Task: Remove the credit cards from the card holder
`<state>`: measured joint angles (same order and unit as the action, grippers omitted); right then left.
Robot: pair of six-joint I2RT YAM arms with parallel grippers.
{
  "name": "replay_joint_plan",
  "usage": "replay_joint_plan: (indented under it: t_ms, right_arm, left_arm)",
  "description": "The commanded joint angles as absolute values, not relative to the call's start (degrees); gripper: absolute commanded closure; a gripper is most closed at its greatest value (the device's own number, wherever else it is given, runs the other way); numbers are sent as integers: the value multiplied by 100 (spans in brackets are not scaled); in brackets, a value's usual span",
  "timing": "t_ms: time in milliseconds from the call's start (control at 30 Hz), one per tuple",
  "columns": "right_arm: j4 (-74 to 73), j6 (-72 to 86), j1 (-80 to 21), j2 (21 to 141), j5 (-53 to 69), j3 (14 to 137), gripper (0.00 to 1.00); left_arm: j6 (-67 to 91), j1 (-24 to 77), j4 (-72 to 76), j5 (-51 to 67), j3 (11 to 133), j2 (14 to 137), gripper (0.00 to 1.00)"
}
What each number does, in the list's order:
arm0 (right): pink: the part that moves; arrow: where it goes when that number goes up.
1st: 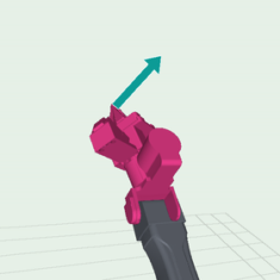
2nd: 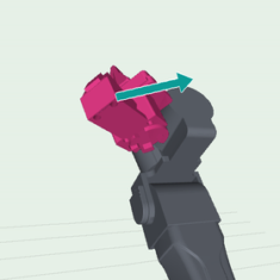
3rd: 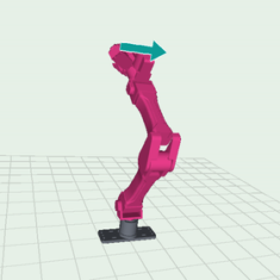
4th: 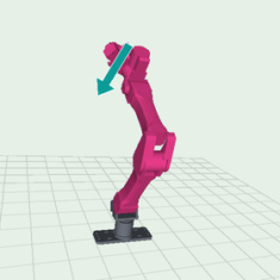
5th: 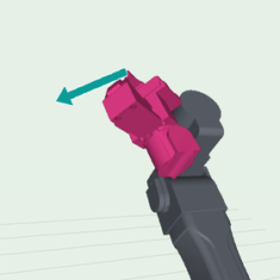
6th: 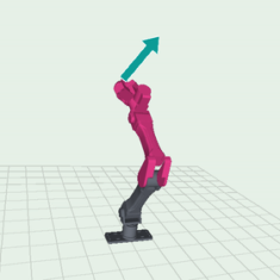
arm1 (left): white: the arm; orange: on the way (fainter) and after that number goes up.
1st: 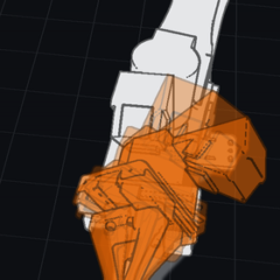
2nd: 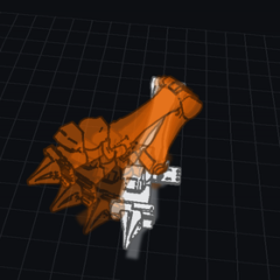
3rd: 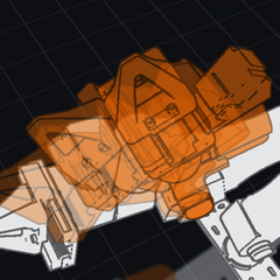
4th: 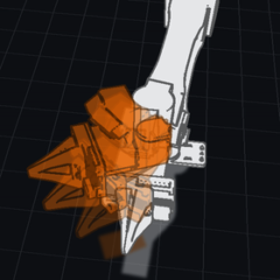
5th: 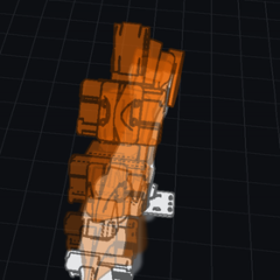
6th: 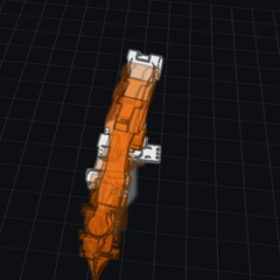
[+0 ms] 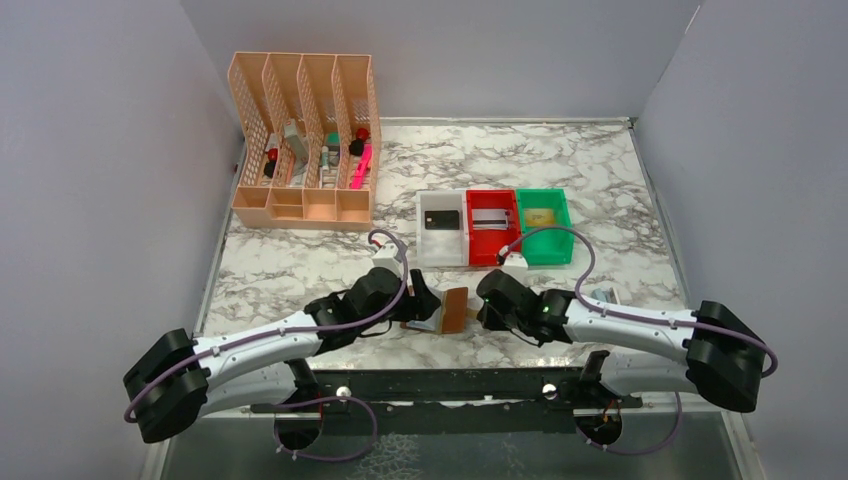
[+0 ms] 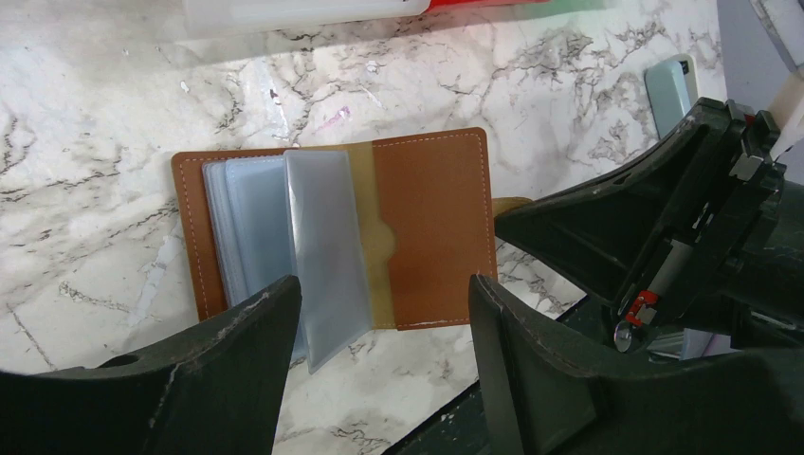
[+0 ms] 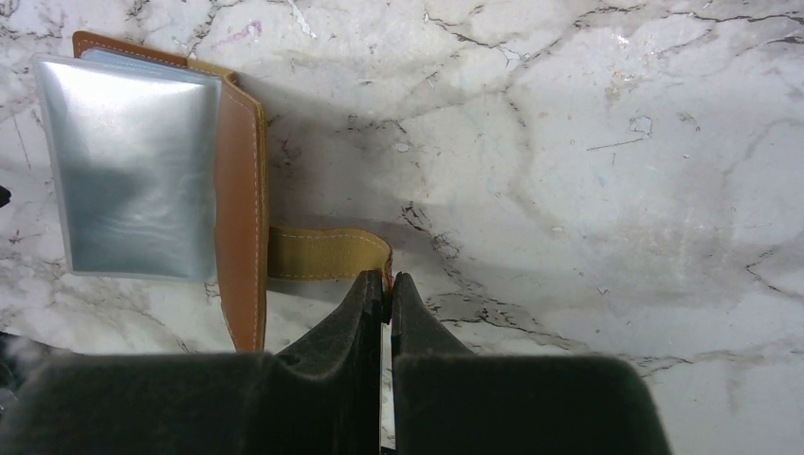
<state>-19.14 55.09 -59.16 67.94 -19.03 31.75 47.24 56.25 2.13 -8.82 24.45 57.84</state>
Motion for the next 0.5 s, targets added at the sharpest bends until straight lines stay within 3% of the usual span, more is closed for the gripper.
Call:
replay_joint_plan:
  t_ms: [0,233,467]
  right_arm:
    - [-1866,5606,-5889,6906,-2051,3181,94]
    - [-1827,5587,-5886,7034,-2060,3216,94]
    - [-1832,5596,-5880,7075,-2044,3256,94]
  left_arm:
    - [4744,5607,257,-740,2595,5948,32]
    - [4901,5610,252,-601,2627,6403,33]
    - [4738,5610,652,-191,2752,6663,48]
